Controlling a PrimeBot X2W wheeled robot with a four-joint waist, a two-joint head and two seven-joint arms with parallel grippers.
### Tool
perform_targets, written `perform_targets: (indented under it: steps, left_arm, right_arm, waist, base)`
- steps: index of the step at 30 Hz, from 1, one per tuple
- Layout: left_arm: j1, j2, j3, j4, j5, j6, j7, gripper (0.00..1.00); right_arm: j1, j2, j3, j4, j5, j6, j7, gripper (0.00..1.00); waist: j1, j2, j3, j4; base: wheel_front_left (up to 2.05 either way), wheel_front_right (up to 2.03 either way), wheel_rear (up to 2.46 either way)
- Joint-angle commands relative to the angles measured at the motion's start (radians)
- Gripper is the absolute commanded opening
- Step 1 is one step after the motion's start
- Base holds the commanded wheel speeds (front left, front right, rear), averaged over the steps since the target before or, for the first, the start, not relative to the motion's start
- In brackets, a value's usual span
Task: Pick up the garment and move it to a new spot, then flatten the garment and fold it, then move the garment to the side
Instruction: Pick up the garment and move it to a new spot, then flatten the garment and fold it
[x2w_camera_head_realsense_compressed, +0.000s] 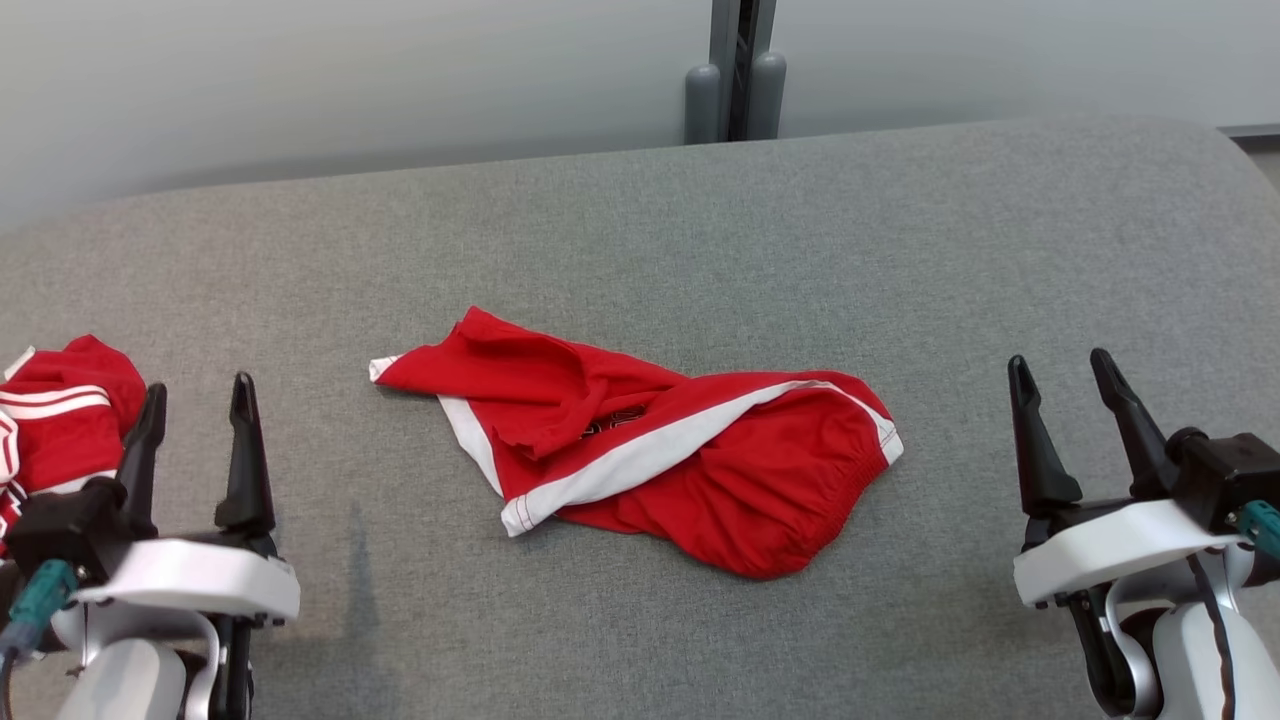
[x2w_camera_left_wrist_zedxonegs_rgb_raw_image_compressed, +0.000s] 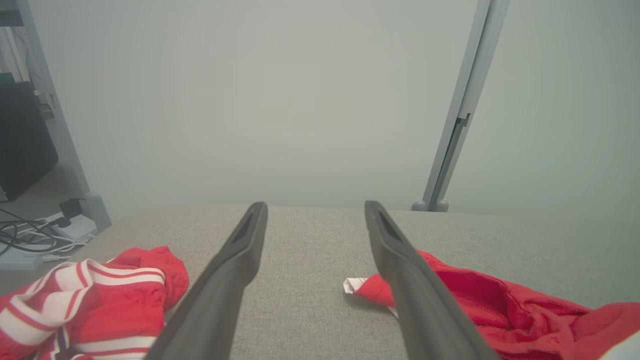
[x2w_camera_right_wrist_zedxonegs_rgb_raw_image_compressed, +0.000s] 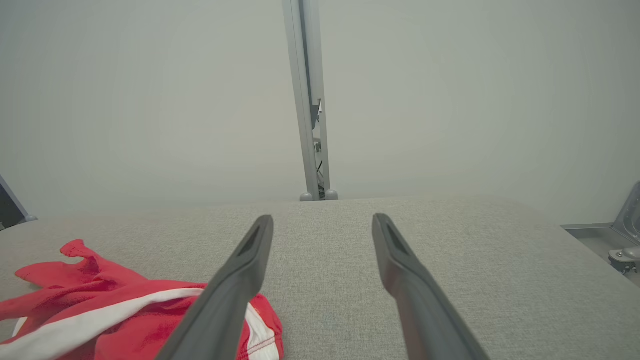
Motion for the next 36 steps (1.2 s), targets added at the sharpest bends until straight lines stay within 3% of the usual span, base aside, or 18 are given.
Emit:
perform_targets:
  steps: [1, 16, 30, 36]
  left_arm:
    - [0.021, 0.008, 0.000, -0.015, 0.009, 0.007, -0.003, 1.00]
    - [0.179, 0.037, -0.043, -0.163, 0.047, 0.060, 0.049, 1.00]
    - [0.172, 0.048, -0.050, -0.188, 0.053, 0.083, 0.074, 1.00]
    - [0.144, 0.050, -0.055, -0.192, 0.057, 0.080, 0.075, 1.00]
  right_arm:
    - [0.015, -0.005, 0.002, -0.004, -0.007, 0.000, 0.005, 1.00]
    - [0.104, -0.008, 0.017, -0.049, 0.000, 0.000, 0.037, 1.00]
    - [0.122, -0.006, -0.004, -0.082, 0.001, 0.000, 0.054, 1.00]
    - [0.094, -0.010, 0.007, -0.042, 0.035, 0.000, 0.100, 1.00]
  waist:
    - [0.0000, 0.0000, -0.011, 0.001]
    - [0.0000, 0.0000, -0.080, -0.006]
    - [0.0000, 0.0000, -0.075, -0.008]
    - [0.0000, 0.0000, -0.044, 0.007]
  base:
    - [0.00, 0.00, 0.00]
    - [0.00, 0.00, 0.00]
    - [0.00, 0.00, 0.00]
    - [0.00, 0.00, 0.00]
